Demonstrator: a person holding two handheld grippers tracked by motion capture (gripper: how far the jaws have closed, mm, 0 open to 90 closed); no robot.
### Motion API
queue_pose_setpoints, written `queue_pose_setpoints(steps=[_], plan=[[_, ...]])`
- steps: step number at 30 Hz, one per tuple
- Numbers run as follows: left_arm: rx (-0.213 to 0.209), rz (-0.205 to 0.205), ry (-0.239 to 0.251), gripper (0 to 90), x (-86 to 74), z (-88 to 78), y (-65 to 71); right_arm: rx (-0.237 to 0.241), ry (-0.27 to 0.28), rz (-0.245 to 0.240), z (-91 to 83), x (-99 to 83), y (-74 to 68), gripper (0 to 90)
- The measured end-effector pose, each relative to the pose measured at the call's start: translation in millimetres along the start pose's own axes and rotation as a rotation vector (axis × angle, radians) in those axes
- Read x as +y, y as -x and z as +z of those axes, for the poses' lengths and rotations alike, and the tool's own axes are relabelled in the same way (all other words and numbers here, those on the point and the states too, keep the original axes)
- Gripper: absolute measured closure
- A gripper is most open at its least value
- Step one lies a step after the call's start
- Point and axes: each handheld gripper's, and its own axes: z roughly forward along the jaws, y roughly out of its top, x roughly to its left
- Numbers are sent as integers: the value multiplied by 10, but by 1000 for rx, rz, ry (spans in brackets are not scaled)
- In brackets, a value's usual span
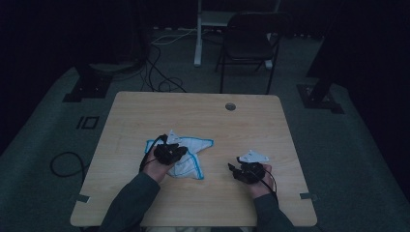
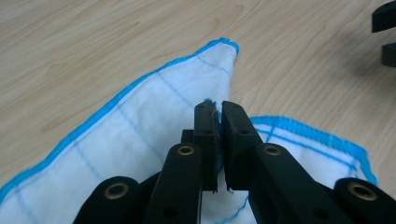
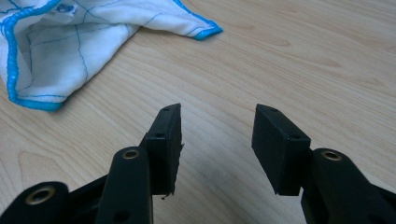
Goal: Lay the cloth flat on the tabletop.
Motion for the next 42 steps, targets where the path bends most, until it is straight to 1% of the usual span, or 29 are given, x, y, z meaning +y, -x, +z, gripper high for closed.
queue_pose_setpoints(steps=[1,2,3,4,5,7,8,9,11,12,13,14,15,16,17,18,19,20,22,23,24,26,27,31,37,40,42], plan=[[0,0,0,860,0,0,0,0,0,0,0,0,0,527],[6,-16,12,860,-62,-79,-4,1,2,-5,10,15,-5,530],[6,-16,12,861,-62,-79,-4,1,2,-5,10,15,-5,530],[15,-27,27,861,-140,-167,-3,7,7,-9,28,32,-16,534],[15,-27,27,861,-140,-167,-3,7,7,-9,28,32,-16,534],[23,-40,34,861,-219,-243,-9,11,7,-15,48,55,-36,540],[25,-51,40,861,-283,-300,-8,12,8,-19,59,65,-47,541],[25,-51,40,861,-283,-300,-8,12,8,-19,59,65,-47,541],[32,-68,46,860,-448,-427,-13,15,7,-33,95,97,-80,549],[32,-68,46,860,-448,-427,-13,15,7,-33,95,97,-80,549],[36,-83,44,860,-550,-484,-16,20,5,-37,107,105,-83,548],[36,-83,44,860,-550,-484,-16,20,5,-37,107,105,-83,548],[36,-90,35,860,-645,-525,-17,23,1,-42,115,118,-94,548],[36,-90,35,860,-645,-525,-17,23,1,-42,115,118,-94,548],[42,-98,27,860,-722,-555,-12,20,-3,-48,129,146,-109,549],[42,-98,27,860,-722,-555,-12,20,-3,-48,129,146,-109,549],[45,-110,25,860,-788,-581,-3,18,-1,-53,156,185,-120,554],[45,-110,25,860,-788,-581,-3,18,-1,-53,156,185,-120,554],[48,-116,16,860,-845,-591,6,20,4,-49,197,230,-136,564],[49,-123,9,860,-896,-592,12,22,5,-38,244,257,-132,566],[49,-123,9,860,-896,-592,12,22,5,-38,244,257,-132,566],[48,-131,3,860,-947,-596,19,22,6,-17,310,288,-117,570],[46,-130,0,860,-960,-597,24,26,10,-8,371,318,-118,572],[46,-136,-9,860,-1011,-592,38,31,13,-13,517,396,-128,581],[45,-146,-16,860,-1052,-559,40,49,-13,-81,801,535,-173,587],[48,-142,-9,860,-1058,-550,49,64,-26,-107,921,607,-190,544],[50,-146,-6,860,-1066,-543,46,82,-37,-135,1003,645,-202,510]])
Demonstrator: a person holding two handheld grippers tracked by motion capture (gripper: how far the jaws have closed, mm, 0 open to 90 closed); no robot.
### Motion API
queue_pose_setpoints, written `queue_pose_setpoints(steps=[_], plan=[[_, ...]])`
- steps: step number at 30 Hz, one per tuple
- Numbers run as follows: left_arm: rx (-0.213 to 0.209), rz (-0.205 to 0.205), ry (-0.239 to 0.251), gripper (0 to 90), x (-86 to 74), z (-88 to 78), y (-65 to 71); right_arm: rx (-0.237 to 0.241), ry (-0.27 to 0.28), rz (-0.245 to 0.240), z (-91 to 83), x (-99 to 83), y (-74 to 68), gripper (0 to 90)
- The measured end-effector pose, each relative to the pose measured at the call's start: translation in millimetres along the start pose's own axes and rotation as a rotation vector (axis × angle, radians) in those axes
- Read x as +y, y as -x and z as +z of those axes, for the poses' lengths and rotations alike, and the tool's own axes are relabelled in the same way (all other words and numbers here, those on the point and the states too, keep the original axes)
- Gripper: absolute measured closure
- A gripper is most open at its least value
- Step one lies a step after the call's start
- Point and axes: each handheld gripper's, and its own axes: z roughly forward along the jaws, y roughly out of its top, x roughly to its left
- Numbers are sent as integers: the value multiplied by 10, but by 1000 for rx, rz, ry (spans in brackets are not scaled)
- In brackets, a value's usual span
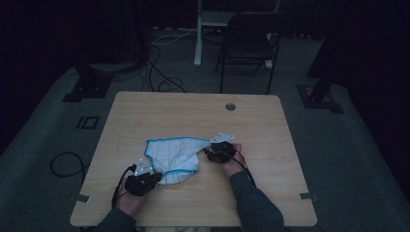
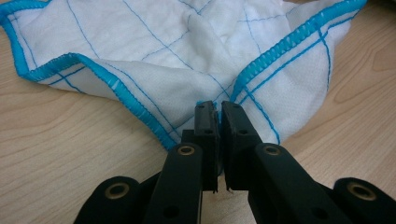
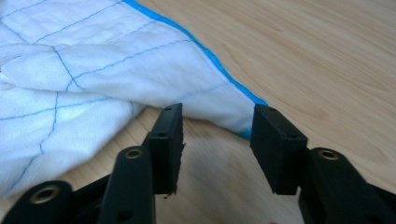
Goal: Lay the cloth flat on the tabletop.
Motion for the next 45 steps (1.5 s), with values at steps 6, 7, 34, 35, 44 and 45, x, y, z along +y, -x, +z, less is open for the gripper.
queue_pose_setpoints(steps=[6,7,34,35,44,45], plan=[[17,3,1,863,-18,-2,1,12,-37,-53,190,82,18,523],[17,3,1,864,-18,-2,1,12,-37,-53,190,82,18,523],[138,-46,-11,873,-20,-88,-304,-147,5,3,-446,57,448,900],[141,-50,-8,873,-13,-82,-322,-155,4,-1,-463,51,466,900],[163,-29,-11,751,47,-72,-405,-192,-26,3,-434,65,500,900],[158,-31,-9,738,43,-88,-411,-201,-31,5,-419,66,511,900]])
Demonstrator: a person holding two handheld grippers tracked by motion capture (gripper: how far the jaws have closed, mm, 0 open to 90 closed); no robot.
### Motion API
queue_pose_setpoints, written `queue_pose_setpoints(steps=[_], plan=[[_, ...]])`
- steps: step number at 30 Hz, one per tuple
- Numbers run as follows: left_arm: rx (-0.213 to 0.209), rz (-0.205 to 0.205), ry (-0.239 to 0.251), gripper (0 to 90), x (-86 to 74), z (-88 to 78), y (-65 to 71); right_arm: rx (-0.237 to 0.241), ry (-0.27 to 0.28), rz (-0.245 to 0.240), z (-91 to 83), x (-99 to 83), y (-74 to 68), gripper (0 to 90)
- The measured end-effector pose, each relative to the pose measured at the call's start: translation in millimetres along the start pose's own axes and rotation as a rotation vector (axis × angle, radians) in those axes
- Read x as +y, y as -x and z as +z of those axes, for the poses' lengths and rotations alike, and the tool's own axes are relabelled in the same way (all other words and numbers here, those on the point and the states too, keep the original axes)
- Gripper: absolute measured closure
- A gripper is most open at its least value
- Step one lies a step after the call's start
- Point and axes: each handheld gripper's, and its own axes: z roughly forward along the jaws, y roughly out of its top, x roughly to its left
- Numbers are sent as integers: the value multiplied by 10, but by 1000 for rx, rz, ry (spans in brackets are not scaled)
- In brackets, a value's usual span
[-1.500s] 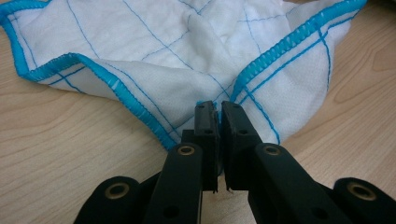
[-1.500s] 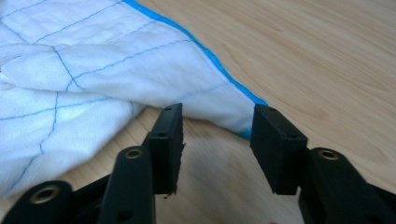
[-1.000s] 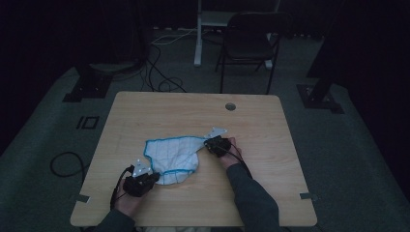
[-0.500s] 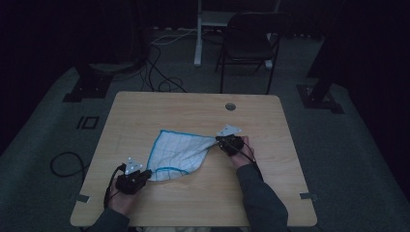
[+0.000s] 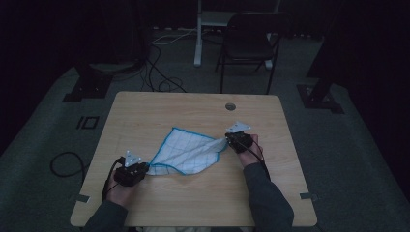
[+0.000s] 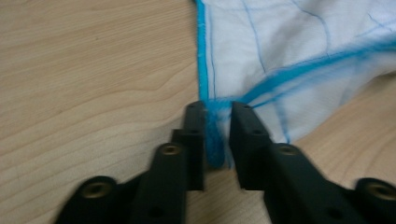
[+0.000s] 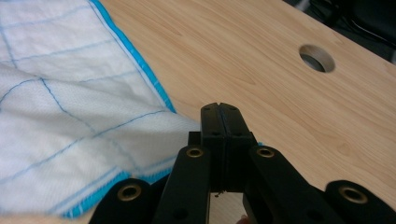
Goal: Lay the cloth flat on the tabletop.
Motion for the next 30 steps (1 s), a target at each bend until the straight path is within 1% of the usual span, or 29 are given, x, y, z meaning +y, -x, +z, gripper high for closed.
queue_pose_setpoints(steps=[1,3,4,5,6,8,11,14,17,18,19,21,22,23,25,27,28,29,30], plan=[[-3,-9,0,722,-7,-20,-14,-10,-11,6,21,0,11,900],[12,-23,0,715,-22,-49,-38,-30,-24,21,61,7,50,900],[7,-40,4,713,-27,-75,-60,-32,-27,27,72,12,65,900],[7,-40,4,713,-27,-75,-60,-34,-33,37,86,20,80,900],[10,-42,18,712,-19,-116,-59,-31,-35,39,91,24,84,900],[2,-30,27,706,9,-145,-21,-23,-33,32,104,35,88,900],[-31,8,39,694,99,-149,103,-19,-36,32,124,47,95,899],[-84,42,51,683,216,-82,260,-16,-37,40,141,50,99,890],[-147,97,59,669,318,33,452,-7,-44,48,153,39,111,828],[-166,114,58,664,346,74,520,-9,-45,49,156,34,111,801],[-182,132,53,662,374,113,584,-18,-48,46,157,29,111,798],[-226,163,50,657,422,191,711,-19,-52,38,153,15,112,786],[-226,163,50,655,422,191,711,-22,-51,34,149,7,109,781],[-260,193,40,651,464,265,841,-23,-51,31,142,-4,110,774],[-289,225,31,647,498,340,968,-28,-47,36,127,-20,113,770],[-306,263,17,640,526,421,1087,-28,-43,37,107,-39,118,769],[-306,263,17,632,526,421,1087,-28,-43,37,107,-39,118,769],[-332,295,14,632,546,501,1190,-27,-42,34,98,-48,117,767],[-339,307,12,621,557,541,1236,-21,-43,27,81,-68,114,766]])
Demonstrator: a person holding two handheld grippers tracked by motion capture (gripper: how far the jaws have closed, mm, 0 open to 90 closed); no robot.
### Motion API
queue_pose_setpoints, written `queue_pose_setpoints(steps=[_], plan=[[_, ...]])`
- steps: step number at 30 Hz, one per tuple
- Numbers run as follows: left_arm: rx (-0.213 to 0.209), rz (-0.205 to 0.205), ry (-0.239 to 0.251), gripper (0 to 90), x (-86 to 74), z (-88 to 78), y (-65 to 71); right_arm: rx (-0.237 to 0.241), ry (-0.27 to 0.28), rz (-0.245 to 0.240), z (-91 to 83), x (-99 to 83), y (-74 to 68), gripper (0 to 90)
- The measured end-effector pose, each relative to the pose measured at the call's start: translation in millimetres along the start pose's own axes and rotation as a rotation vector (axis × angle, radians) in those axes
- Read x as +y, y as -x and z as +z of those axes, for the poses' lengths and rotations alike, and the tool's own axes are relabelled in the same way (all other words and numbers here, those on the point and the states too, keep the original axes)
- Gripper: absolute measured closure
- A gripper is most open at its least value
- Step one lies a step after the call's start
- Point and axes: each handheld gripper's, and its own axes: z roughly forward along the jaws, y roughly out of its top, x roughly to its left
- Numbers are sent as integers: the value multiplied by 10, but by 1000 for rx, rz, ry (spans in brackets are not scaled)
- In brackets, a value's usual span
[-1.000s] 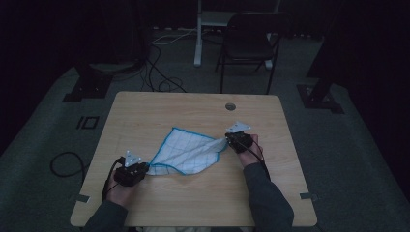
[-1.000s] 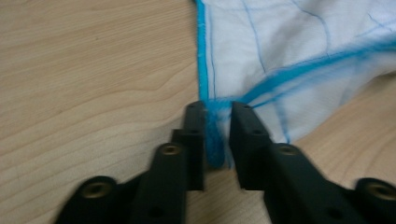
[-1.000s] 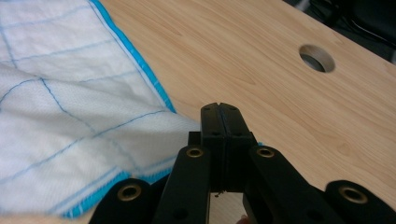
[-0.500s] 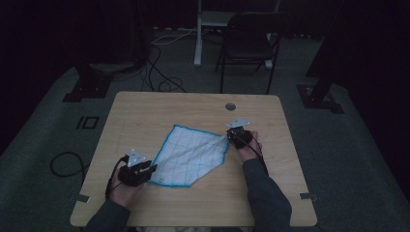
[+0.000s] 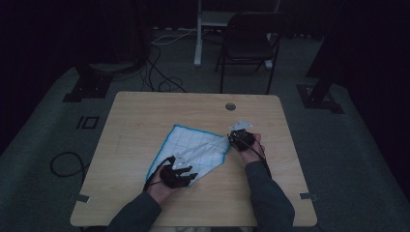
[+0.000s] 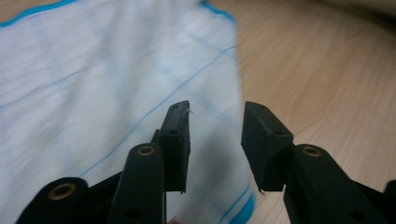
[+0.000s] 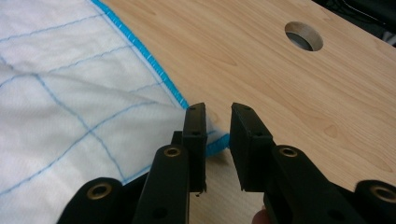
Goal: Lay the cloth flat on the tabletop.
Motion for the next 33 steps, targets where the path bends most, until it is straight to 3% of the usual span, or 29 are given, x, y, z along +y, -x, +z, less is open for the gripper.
queue_pose_setpoints(steps=[3,9,16,20,24,26,29,30,32,33], plan=[[-19,31,-14,618,71,151,72,2,4,2,-27,-36,2,764],[6,60,-66,625,141,344,111,22,35,18,-138,-118,40,755],[9,69,-90,868,196,332,58,1,24,-26,-230,-183,14,754],[-9,72,-68,888,252,248,41,0,26,-40,-263,-214,-2,750],[-30,41,-19,892,310,128,-36,2,21,-39,-282,-244,-4,748],[-17,19,-5,893,330,93,-106,3,24,-42,-298,-258,-7,744],[13,-50,16,893,324,43,-311,5,28,-43,-325,-273,-19,742],[13,-50,16,893,324,43,-311,5,30,-47,-336,-280,-24,742],[46,-116,17,894,279,28,-512,9,31,-45,-348,-288,-40,741],[46,-116,17,895,279,28,-512,9,31,-45,-348,-288,-40,741]])
